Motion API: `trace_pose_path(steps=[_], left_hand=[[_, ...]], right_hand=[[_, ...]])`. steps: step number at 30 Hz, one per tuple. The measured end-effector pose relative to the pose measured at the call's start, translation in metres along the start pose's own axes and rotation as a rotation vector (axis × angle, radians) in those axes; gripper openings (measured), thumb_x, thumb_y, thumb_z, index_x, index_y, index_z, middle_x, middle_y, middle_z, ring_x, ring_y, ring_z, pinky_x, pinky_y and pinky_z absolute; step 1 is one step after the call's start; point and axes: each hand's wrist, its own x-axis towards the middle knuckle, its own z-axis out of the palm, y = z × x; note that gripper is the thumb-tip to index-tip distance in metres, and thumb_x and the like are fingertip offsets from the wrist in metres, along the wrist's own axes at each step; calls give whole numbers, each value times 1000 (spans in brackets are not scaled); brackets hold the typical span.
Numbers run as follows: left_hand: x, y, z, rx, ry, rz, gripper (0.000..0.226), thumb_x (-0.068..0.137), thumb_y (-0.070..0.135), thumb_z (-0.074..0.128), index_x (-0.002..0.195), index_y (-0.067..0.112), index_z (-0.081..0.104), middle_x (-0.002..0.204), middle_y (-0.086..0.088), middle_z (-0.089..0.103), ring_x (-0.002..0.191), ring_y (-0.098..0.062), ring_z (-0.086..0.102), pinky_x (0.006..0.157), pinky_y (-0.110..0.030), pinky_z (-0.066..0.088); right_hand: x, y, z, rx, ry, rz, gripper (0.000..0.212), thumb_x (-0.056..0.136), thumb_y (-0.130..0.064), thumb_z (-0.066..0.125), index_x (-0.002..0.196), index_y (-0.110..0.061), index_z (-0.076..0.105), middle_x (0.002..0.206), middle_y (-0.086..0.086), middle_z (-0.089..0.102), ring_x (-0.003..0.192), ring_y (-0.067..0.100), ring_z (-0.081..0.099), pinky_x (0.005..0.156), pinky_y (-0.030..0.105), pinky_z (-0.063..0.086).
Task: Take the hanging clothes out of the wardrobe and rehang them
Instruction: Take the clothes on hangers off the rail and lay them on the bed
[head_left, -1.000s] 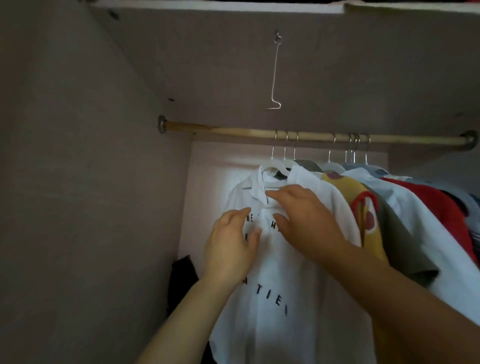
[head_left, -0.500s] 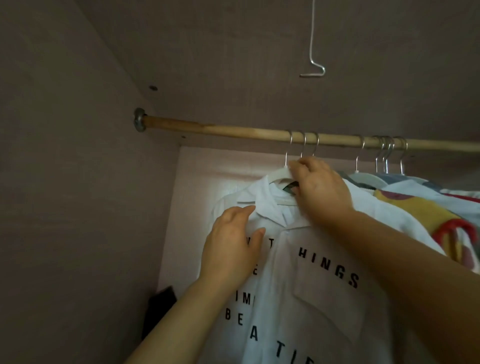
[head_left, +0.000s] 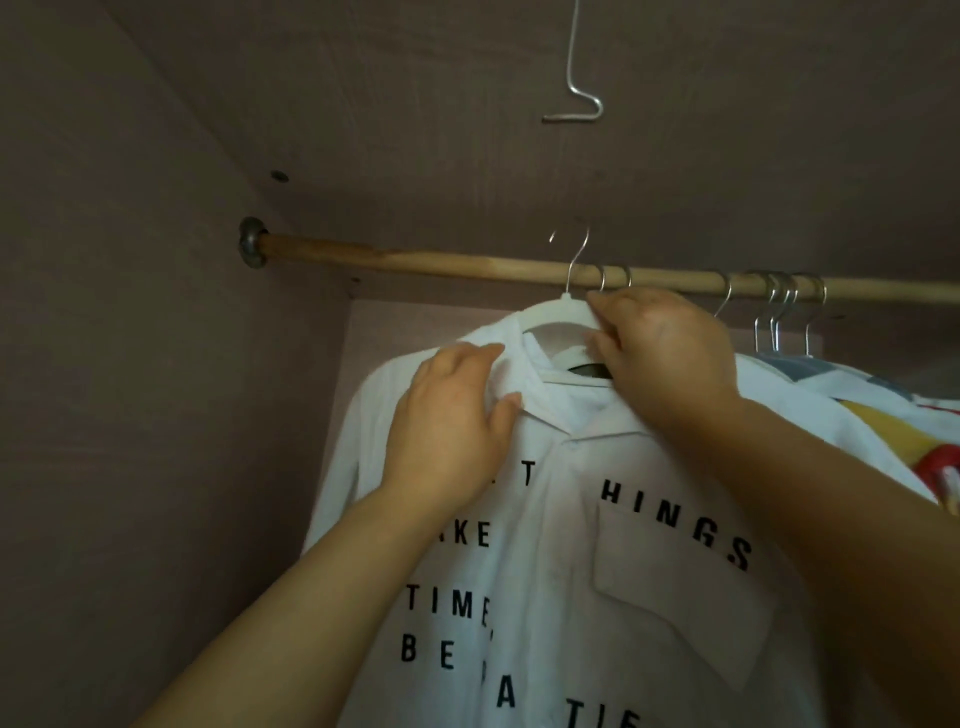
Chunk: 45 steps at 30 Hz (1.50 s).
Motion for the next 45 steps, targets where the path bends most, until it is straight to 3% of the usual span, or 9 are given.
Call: trace_pose_path(steps=[5,11,16,21,24,30,36,40,45], left_hand=[[-7,21,-14,17,111,58,49,92,29,53,138,25,41,137,0,43,126,-17,34,103,-32,28],[-63,36,-19,35,127,70,44,90,34,47,133,27,49,108,4,62,99,-15,52,86,-28,35],[-130,44,-29,-24,85,16,45,88,34,44,128,18,56,98,-1,67,88,-8,51,73,-14,35],[-188,61,-45,-21,69,-18,39,90,33,47,125,19,58,98,0,67,88,-11,57,76,-22,45],[-215,77,-57,-31,65,-4,36,94,39,43,125,24,52,103,-1,67,93,-10,57,80,-23,46],[-261,115,-84,-100,44,45,32,91,31,51,118,21,63,104,-2,67,96,-11,58,81,-28,48],[-314,161,-127,-248,-57,91,37,96,43,40,114,21,64,98,-1,69,88,-11,57,75,-26,47],[-354,198,-154,-385,-101,169,30,92,33,51,111,15,66,94,-2,69,83,-13,59,70,-28,49],[-389,272,-183,-602,-150,205,34,97,36,45,109,13,67,92,-3,69,85,-11,57,75,-23,48]], right_hand=[[-32,-12,-28,156,186,-67,30,80,-28,61,106,-13,68,90,12,69,78,33,65,64,37,52],[-89,-29,-57,241,162,-129,34,84,-35,51,107,-19,69,88,5,71,75,25,67,64,32,52],[-141,-38,-66,285,116,-258,36,88,-35,47,110,-16,68,71,3,67,55,23,60,44,26,47],[-197,-48,-83,348,139,-273,35,99,-33,42,109,-15,70,82,2,71,63,17,64,52,24,49],[-229,-54,-106,371,109,-198,32,98,-34,45,111,-18,70,90,0,72,72,16,67,59,28,53],[-281,-65,-183,290,24,-85,32,90,-33,48,109,-19,68,75,2,70,52,16,58,46,24,46],[-345,-94,-282,187,-95,146,28,88,-35,54,107,-21,70,92,-4,72,77,9,57,59,19,39],[-382,-111,-361,74,-159,212,28,89,-35,53,108,-21,69,91,-2,71,75,9,59,56,21,46],[-415,-115,-465,-82,-237,316,26,90,-35,53,112,-26,62,89,-2,71,70,12,60,58,23,46]])
